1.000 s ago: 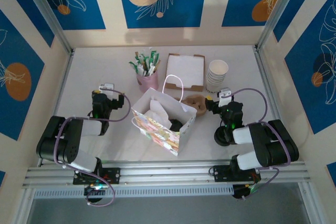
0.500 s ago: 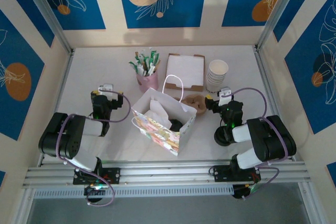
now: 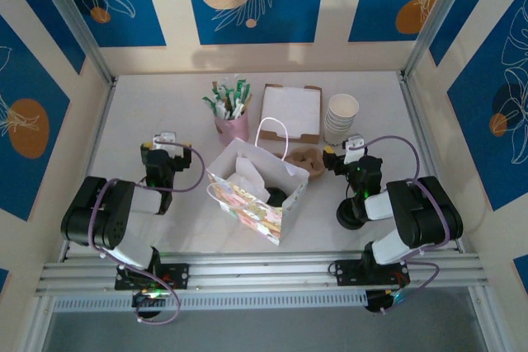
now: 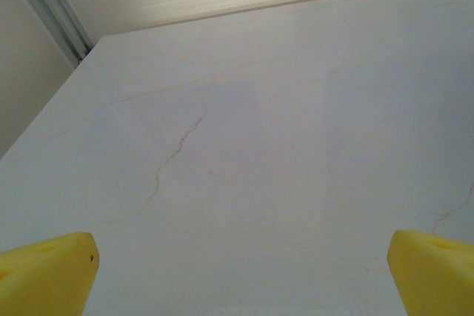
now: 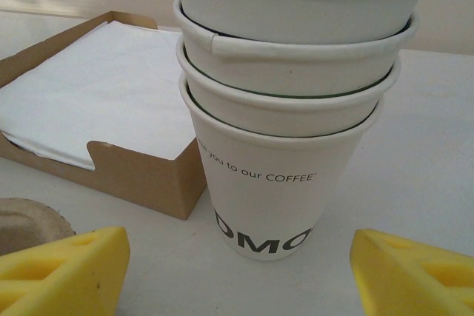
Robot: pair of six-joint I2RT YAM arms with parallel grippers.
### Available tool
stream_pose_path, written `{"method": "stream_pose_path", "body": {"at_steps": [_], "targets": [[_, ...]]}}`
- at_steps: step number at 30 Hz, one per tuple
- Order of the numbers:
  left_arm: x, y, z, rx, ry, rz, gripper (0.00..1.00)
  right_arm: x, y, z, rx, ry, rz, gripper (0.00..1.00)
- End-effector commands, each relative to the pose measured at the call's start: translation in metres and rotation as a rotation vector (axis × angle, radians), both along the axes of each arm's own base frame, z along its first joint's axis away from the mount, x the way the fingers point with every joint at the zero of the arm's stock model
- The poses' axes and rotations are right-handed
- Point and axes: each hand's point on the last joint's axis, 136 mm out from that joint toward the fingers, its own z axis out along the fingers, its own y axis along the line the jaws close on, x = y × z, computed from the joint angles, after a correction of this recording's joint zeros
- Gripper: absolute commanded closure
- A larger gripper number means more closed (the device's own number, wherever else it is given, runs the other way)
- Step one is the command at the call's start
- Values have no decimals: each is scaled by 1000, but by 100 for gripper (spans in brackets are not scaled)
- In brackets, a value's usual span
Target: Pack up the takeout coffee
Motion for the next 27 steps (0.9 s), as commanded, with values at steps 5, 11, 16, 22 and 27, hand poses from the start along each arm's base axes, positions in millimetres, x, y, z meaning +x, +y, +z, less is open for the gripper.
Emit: {"method": "stream_pose_path", "body": {"at_steps": [5,11,16,22,27], "targets": [[1,0,3,-6,-21,9,0,6,0,4,2,-7,0,20],[1,0,3,-6,-21,8,0,13,-4,1,22,34,-7,17],[1,0,3,-6,-20,7,0,17,-9,1,32,54,-24,17],[1,0,3,-6,-21,7,0,18,-9,0,34,58,-26,15],[1,0,4,-6,-22,8,0,19,-10,0,35,62,-31,0]]}}
